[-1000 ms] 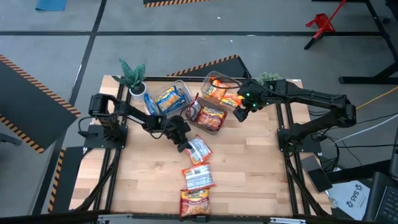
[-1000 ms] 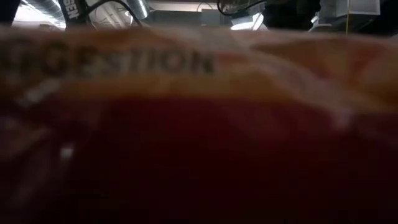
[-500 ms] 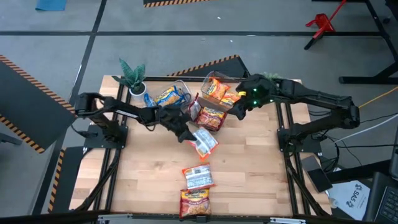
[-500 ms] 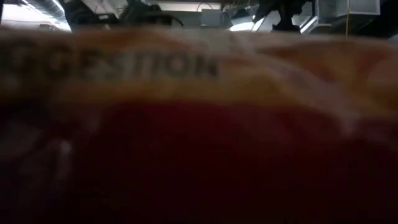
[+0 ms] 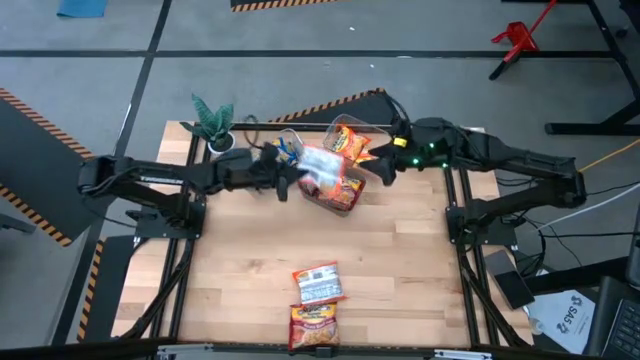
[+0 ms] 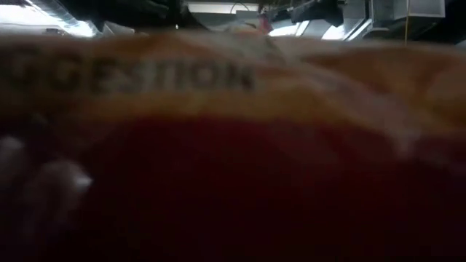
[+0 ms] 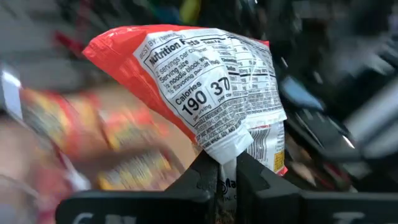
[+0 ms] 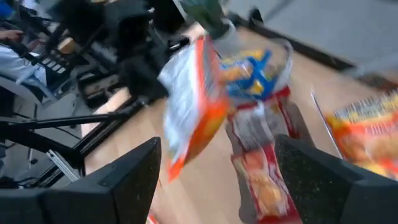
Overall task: Sort Maruchan noodles
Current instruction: Stack the orange noodle pack on top of the orange noodle pack
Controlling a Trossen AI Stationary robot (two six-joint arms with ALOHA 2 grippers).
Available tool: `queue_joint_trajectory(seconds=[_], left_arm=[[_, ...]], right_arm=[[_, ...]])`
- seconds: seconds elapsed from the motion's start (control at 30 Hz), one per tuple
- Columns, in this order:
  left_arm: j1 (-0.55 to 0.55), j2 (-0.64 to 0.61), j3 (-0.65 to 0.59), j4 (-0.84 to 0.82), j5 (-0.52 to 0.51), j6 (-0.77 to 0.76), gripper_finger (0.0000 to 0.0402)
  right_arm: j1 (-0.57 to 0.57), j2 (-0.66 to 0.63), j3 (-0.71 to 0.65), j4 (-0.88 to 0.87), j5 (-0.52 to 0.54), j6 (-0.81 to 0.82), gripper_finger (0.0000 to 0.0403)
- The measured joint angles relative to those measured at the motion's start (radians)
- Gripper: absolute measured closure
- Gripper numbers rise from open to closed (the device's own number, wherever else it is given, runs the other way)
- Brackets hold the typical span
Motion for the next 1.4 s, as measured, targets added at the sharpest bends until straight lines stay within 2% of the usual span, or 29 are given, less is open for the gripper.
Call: queue_joint_trajectory(seconds=[0.07,0.2,0.47,0.7,0.93,1.03,1.17,1.23,1.3,1.4], left_arm=[[0.000,-0.032,0.000,0.017,-0.086,0.021,0.0394],[0.000,-0.067,0.000,0.075,-0.150,0.049,0.0394],[-0.003,-0.071,0.000,0.154,-0.203,0.123,0.0394],[-0.019,-0.074,0.000,0.230,-0.209,0.212,0.0394],[-0.038,-0.074,0.000,0.246,-0.228,0.261,0.0394],[-0.040,-0.074,0.000,0.242,-0.249,0.406,0.0394],[-0.035,-0.073,0.000,0.241,-0.378,0.706,0.0394],[-0.019,-0.073,0.000,0.232,-0.400,0.849,0.0393],[-0.005,-0.070,0.001,0.216,-0.411,0.947,0.0389],[0.019,-0.029,0.036,0.128,-0.482,1.047,0.0387]], right_arm=[[0.037,0.005,0.000,0.024,0.066,-0.026,0.0104],[0.087,0.027,0.000,0.076,0.198,-0.087,0.0104],[0.089,0.125,0.000,0.323,0.131,-0.141,0.0104],[0.088,0.171,0.000,0.447,0.149,-0.189,0.0104],[0.050,0.188,0.000,0.481,0.146,-0.214,0.0104],[0.047,0.183,0.000,0.478,0.128,-0.230,0.0104],[0.049,0.124,-0.001,0.454,0.126,-0.265,0.0104],[0.050,0.087,0.000,0.415,0.126,-0.266,0.0104],[0.050,0.047,0.000,0.362,0.139,-0.256,0.0104],[0.050,-0.017,0.000,0.303,0.170,-0.229,0.0104]])
